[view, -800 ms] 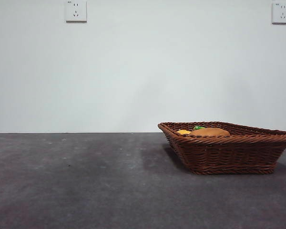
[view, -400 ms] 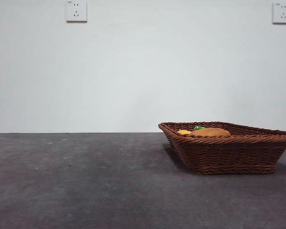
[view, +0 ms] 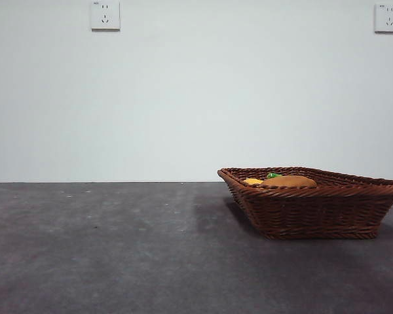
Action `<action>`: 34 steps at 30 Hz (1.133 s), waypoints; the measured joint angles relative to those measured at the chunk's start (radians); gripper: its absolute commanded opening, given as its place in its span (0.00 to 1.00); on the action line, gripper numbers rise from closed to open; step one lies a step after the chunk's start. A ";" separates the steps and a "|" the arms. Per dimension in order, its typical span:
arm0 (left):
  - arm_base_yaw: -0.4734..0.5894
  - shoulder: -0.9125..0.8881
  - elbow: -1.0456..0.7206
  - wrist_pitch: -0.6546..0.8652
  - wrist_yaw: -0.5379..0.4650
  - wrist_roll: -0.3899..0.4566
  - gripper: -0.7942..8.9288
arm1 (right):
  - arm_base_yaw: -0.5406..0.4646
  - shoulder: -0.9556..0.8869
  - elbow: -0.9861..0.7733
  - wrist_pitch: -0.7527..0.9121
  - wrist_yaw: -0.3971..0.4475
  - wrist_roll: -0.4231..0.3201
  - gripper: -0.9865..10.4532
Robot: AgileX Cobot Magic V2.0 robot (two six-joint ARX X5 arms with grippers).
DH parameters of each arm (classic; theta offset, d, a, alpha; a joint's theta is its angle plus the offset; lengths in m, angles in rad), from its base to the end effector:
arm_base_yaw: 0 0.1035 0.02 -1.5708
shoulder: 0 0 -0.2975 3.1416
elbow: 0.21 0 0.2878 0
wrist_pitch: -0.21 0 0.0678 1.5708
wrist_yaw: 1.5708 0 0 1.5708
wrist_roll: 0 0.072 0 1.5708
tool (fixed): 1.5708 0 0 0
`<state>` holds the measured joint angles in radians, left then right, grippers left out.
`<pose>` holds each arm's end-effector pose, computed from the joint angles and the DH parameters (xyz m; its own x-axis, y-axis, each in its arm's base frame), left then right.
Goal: Help me put the vegetables on the table into the basket
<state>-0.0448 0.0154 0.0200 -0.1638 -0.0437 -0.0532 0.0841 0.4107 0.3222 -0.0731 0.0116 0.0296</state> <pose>0.1417 -0.0032 0.1472 0.9874 -0.0005 -0.1584 -0.0068 0.9989 -0.0456 0.1704 0.0135 0.2347 0.9844 0.0713 -0.1609 -0.0678 0.9973 0.0274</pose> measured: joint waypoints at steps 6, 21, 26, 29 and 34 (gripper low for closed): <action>0.000 0.000 0.000 0.000 0.000 0.000 0.08 | 0.000 -0.222 -0.208 -0.033 0.000 0.000 0.09; 0.000 0.000 0.000 0.000 0.000 0.000 0.08 | -0.002 -0.388 -0.278 -0.177 0.000 -0.004 0.09; 0.000 0.000 0.000 -0.001 0.000 0.000 0.08 | -0.054 -0.401 -0.294 -0.075 0.000 -0.004 0.09; 0.000 0.004 0.000 -0.001 0.000 0.000 0.08 | -0.080 -0.401 -0.295 -0.089 0.005 -0.004 0.09; 0.000 0.004 0.000 -0.001 0.000 0.000 0.08 | -0.079 -0.401 -0.297 -0.114 0.007 -0.004 0.09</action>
<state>-0.0448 0.0196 0.0200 -0.1650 -0.0437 -0.0532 0.0051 0.0101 0.0254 -0.1871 0.0185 0.0254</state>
